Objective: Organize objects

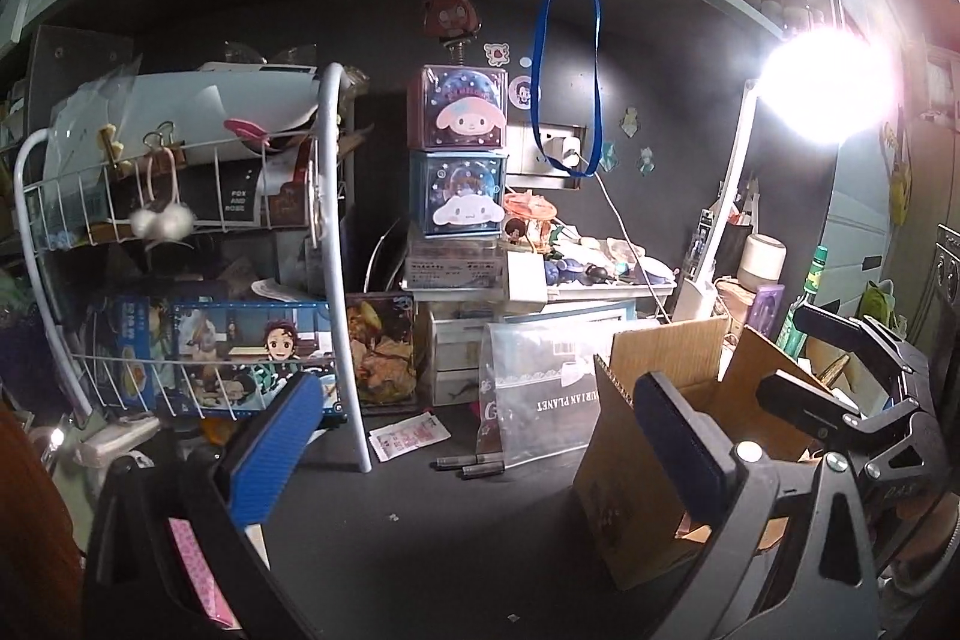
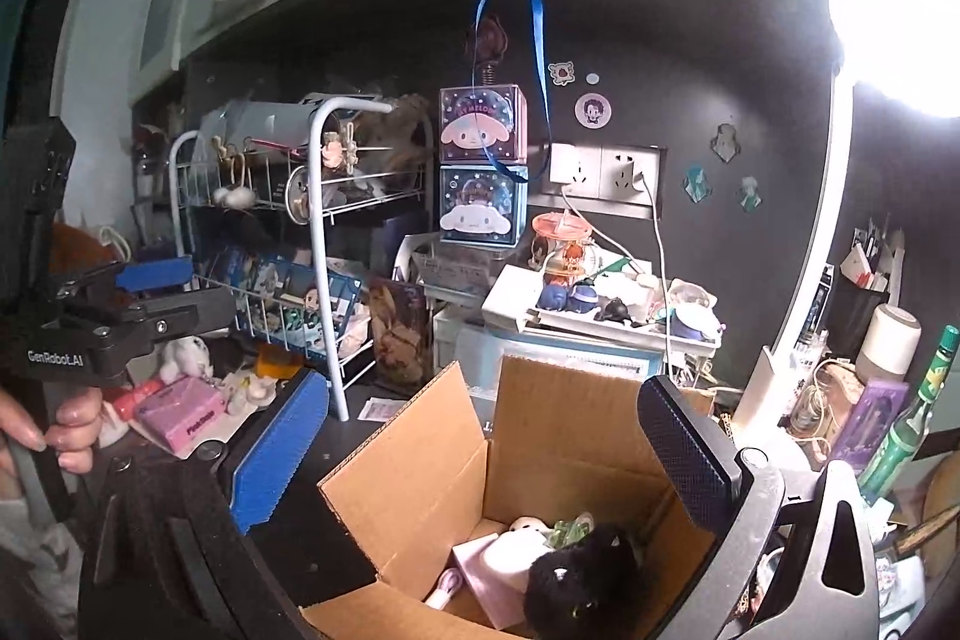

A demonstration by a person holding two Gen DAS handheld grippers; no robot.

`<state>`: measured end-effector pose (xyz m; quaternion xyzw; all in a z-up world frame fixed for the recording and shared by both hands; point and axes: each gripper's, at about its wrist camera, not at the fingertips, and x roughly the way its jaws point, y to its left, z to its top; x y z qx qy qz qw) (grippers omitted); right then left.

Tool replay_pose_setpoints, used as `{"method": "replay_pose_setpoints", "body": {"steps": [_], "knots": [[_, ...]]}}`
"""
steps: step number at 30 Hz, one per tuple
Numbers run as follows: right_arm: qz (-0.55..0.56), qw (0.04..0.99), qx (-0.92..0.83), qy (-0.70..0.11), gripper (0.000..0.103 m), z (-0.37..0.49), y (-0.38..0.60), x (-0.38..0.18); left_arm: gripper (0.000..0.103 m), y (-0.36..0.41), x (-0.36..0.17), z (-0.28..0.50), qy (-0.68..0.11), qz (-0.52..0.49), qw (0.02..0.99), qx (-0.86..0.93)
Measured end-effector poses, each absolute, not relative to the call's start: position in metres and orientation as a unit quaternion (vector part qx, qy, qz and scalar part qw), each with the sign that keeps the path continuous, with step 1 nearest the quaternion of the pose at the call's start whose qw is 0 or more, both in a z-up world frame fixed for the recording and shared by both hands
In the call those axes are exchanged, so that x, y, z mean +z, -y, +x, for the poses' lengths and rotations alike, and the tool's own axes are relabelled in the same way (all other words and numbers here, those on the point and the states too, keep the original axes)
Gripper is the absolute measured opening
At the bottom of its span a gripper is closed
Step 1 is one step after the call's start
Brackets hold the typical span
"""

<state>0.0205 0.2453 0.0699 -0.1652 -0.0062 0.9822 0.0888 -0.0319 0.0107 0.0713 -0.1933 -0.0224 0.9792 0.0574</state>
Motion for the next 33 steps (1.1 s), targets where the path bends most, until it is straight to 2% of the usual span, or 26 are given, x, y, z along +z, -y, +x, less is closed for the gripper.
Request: {"method": "replay_pose_setpoints", "body": {"steps": [33], "knots": [[-0.164,0.089,0.982,0.002,0.103,0.0212,-0.2435,0.0706,0.103,-0.015,0.0668,-0.0314,0.008,-0.197,0.063,0.978]]}}
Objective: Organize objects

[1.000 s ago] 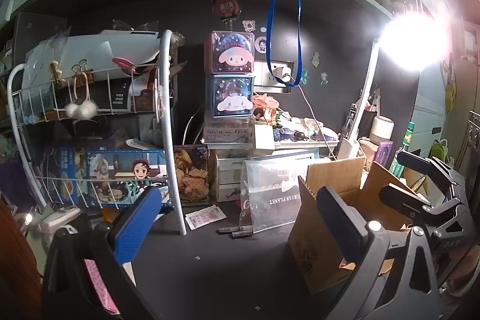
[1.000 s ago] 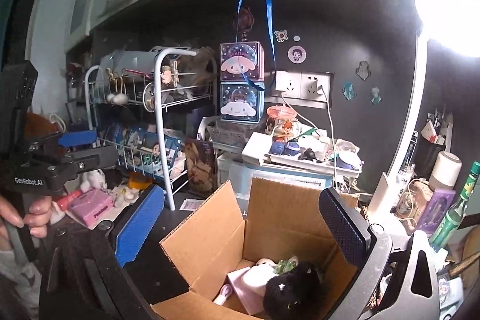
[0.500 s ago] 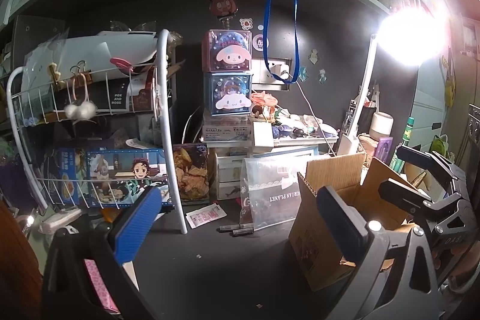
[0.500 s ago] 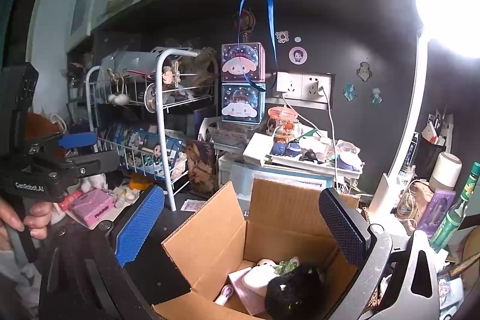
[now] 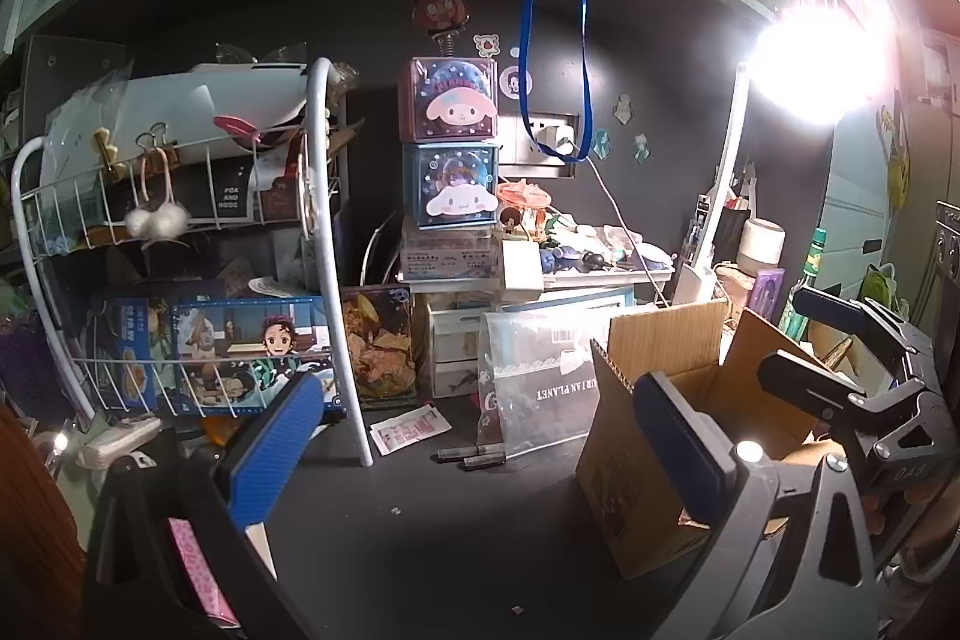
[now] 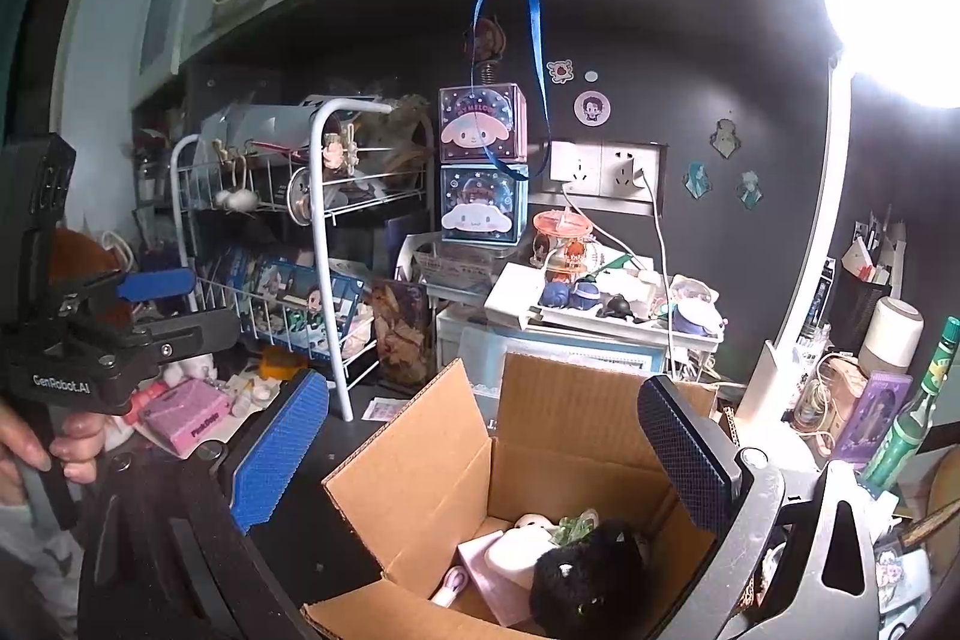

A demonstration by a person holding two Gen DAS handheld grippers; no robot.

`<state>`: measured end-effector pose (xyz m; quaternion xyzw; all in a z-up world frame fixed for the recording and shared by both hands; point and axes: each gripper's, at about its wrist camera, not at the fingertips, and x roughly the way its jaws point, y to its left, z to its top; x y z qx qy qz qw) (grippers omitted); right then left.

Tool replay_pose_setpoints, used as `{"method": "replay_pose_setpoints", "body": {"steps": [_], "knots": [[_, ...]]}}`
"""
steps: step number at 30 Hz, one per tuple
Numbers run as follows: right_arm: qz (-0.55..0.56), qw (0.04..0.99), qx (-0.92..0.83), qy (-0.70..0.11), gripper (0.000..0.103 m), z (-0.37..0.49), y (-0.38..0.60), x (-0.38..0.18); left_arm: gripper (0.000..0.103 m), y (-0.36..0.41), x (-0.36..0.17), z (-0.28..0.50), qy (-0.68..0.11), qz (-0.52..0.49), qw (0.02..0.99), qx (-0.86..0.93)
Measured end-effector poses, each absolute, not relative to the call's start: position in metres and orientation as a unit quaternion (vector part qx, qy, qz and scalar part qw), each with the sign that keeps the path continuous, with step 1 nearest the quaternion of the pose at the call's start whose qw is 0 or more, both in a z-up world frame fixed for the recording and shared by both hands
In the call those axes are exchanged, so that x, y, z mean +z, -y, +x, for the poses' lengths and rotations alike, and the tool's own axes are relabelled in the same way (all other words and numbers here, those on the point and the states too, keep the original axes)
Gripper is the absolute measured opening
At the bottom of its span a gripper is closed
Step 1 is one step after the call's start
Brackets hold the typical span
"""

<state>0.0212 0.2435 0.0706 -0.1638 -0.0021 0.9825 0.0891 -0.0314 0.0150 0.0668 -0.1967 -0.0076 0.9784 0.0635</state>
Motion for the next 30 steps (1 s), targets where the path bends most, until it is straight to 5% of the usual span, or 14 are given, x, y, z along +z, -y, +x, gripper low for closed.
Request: {"method": "replay_pose_setpoints", "body": {"steps": [30], "knots": [[-0.169,0.096,0.981,-0.002,0.103,0.0208,-0.236,0.0659,0.103,-0.0145,0.0634,-0.0339,0.007,-0.198,0.067,0.978]]}}
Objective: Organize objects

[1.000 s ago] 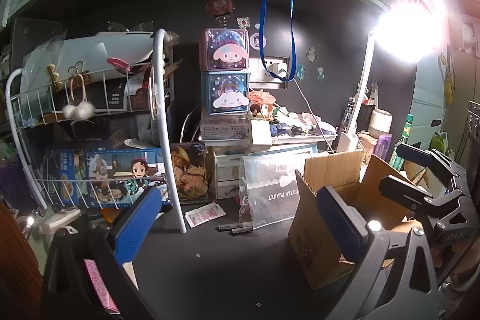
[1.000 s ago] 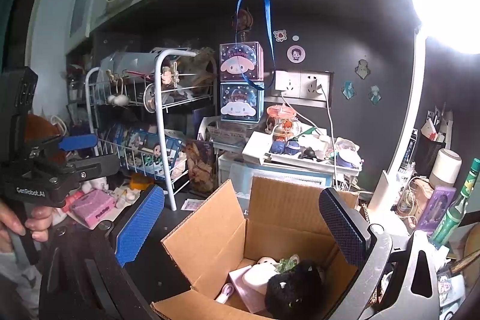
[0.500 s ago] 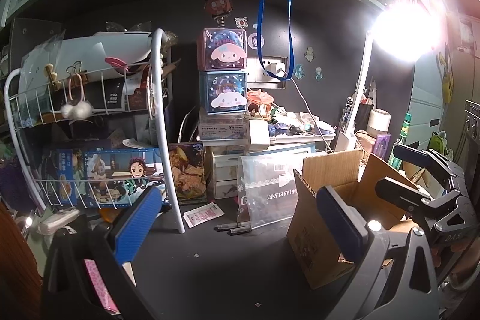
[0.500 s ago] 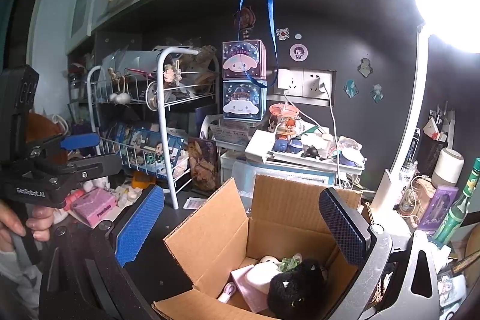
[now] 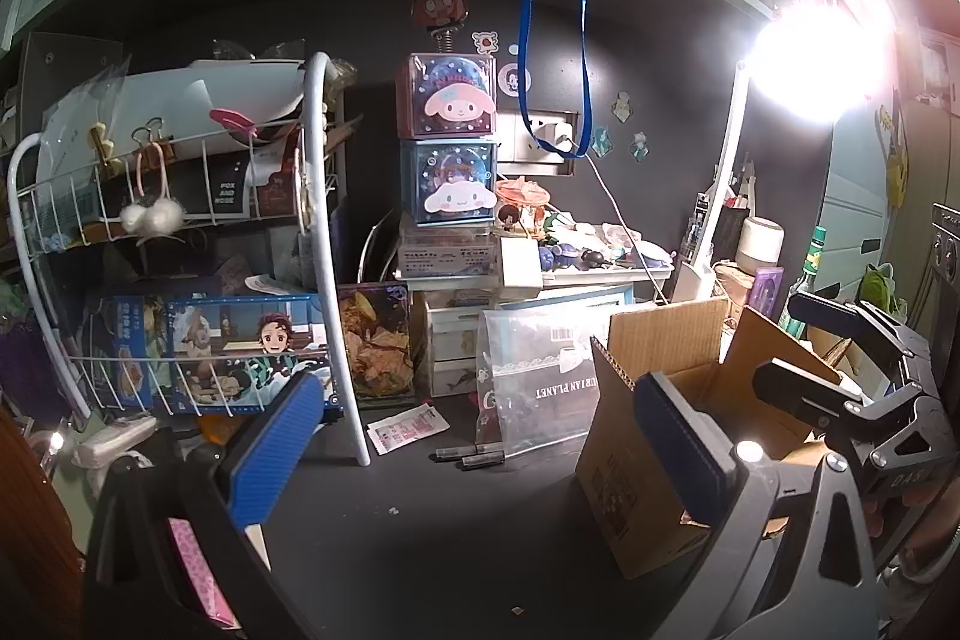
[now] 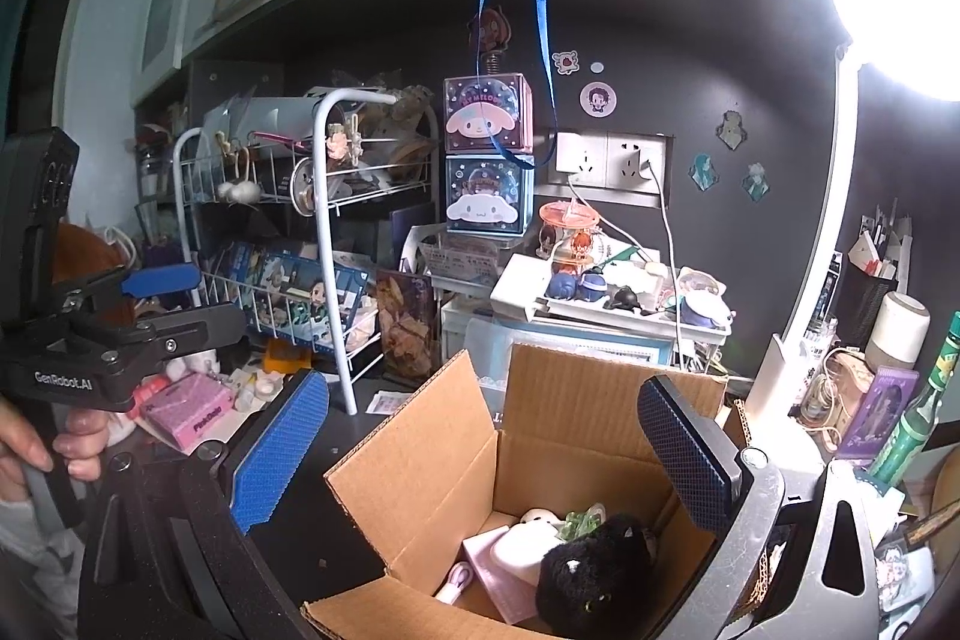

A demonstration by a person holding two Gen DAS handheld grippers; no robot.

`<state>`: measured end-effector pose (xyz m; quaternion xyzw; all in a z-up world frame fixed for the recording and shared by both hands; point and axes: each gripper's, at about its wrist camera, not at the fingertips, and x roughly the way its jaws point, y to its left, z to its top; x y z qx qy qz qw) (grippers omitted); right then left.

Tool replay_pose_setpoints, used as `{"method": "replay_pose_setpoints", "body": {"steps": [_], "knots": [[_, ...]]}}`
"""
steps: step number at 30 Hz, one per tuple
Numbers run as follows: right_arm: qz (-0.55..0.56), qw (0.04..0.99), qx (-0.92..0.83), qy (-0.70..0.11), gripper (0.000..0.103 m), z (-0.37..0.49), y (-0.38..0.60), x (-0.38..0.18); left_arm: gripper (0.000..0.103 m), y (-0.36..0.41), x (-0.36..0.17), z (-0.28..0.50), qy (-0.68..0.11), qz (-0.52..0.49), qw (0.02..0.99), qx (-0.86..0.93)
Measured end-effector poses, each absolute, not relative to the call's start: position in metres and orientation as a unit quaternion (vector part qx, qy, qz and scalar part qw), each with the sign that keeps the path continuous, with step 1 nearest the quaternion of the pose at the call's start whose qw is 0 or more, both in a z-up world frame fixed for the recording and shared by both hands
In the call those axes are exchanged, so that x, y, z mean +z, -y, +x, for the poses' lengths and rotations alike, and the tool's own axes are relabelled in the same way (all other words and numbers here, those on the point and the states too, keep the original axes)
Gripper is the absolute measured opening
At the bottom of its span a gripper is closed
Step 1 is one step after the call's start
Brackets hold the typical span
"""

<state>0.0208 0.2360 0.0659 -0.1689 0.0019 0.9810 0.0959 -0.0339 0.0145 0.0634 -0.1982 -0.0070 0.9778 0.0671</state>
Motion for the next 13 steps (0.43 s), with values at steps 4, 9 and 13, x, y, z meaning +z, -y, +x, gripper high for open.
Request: {"method": "replay_pose_setpoints", "body": {"steps": [4,9,13], "knots": [[-0.171,0.099,0.98,-0.002,0.103,0.0206,-0.234,0.0629,0.103,-0.0148,0.0631,-0.0338,0.007,-0.198,0.066,0.978],[-0.172,0.1,0.98,-0.002,0.103,0.0208,-0.2328,0.0621,0.103,-0.0146,0.0626,-0.0354,0.009,-0.198,0.068,0.978],[-0.172,0.099,0.98,-0.003,0.103,0.0207,-0.2335,0.0622,0.103,-0.0148,0.0622,-0.0373,0.005,-0.198,0.067,0.978]]}}
